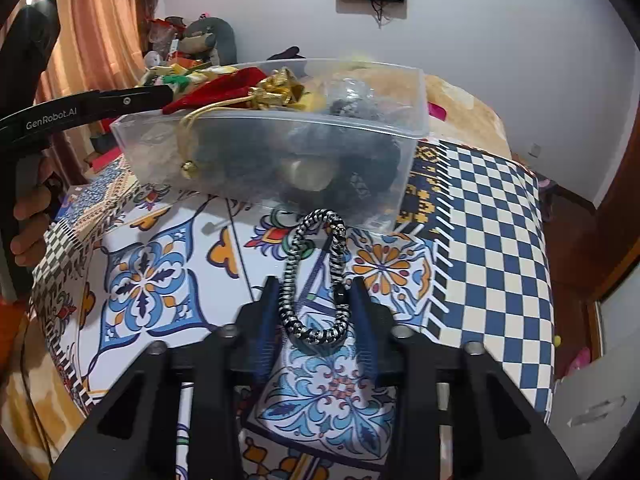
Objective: Organize soft objects
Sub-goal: 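Carry the scrunchie and bracelet into the clear box and open both grippers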
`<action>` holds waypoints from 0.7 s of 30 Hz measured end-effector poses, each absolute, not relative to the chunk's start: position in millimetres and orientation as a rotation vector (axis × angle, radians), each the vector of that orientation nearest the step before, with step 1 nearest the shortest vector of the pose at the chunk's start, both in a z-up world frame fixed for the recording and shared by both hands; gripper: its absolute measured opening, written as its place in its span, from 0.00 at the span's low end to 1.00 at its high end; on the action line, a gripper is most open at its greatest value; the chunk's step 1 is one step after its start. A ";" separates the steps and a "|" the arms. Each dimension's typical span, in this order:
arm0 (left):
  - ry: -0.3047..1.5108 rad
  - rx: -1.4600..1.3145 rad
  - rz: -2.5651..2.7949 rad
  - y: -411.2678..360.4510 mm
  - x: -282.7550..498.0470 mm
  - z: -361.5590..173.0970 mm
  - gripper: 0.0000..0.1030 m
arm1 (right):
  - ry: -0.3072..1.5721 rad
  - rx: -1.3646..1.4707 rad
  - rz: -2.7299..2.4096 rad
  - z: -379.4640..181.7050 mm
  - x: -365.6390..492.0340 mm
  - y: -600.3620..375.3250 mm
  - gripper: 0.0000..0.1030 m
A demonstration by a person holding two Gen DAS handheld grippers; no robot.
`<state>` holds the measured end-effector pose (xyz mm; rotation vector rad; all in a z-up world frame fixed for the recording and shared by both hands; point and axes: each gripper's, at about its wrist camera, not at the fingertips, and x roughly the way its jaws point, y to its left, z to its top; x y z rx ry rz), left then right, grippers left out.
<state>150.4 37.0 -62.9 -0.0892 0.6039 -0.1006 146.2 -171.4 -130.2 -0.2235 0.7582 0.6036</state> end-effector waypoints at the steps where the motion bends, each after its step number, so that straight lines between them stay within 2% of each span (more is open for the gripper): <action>1: 0.601 -0.091 -0.103 36.8 149.1 -62.2 0.47 | 0.756 -0.224 0.608 -130.5 144.0 -170.0 0.19; 3: 0.589 -0.093 -0.110 35.8 145.3 -59.6 0.53 | 0.752 -0.221 0.612 -130.4 140.2 -169.6 0.13; 12: 0.516 -0.087 -0.110 32.7 124.4 -41.0 0.71 | 0.691 -0.155 0.653 -109.5 119.1 -168.9 0.13; 21: 0.455 -0.085 -0.082 31.8 112.8 -27.2 0.79 | 0.515 -0.127 0.644 -52.7 125.7 -157.0 0.13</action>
